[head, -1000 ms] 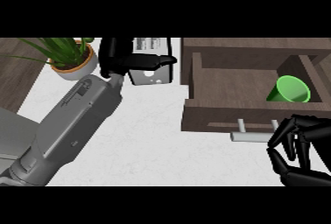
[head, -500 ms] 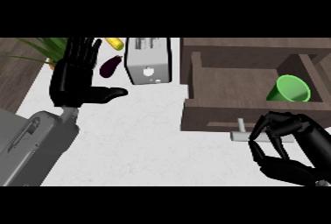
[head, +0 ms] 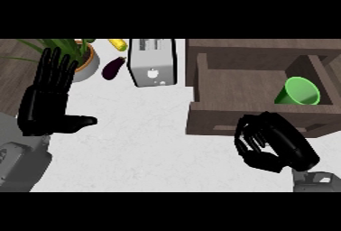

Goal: Pick up the cup, place it into the drawer and close the drawer

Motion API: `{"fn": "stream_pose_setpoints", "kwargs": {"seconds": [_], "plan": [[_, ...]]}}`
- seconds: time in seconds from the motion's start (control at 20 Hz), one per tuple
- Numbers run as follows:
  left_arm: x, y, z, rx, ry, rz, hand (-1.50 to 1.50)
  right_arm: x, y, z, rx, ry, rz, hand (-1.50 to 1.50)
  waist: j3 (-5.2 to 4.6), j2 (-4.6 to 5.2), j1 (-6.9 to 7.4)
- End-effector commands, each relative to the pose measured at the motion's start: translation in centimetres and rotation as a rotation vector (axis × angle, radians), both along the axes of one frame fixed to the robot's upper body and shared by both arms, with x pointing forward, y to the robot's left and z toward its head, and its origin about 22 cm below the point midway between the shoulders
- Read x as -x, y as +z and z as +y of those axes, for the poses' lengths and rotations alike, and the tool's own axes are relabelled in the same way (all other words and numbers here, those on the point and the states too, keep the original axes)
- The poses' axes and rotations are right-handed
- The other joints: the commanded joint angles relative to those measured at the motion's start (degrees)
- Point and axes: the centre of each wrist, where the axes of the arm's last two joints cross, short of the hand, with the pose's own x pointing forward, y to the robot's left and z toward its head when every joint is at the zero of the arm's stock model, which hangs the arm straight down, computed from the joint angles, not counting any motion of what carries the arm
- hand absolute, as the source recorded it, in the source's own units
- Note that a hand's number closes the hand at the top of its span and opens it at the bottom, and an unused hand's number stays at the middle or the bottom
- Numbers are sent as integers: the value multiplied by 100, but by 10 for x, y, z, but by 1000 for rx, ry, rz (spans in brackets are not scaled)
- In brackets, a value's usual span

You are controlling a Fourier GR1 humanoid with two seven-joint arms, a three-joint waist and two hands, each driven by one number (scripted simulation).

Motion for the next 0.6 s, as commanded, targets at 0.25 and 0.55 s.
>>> {"fn": "stream_pose_setpoints", "kwargs": {"seconds": [0.25,0.55], "plan": [[25,-5,45,-10,9,3,-150,-35,-62,20,159,-17,40,-150,1,0,-84],[35,-12,62,-7,3,2,-150,-65,-86,18,212,-21,88,-150,0,2,-101]]}}
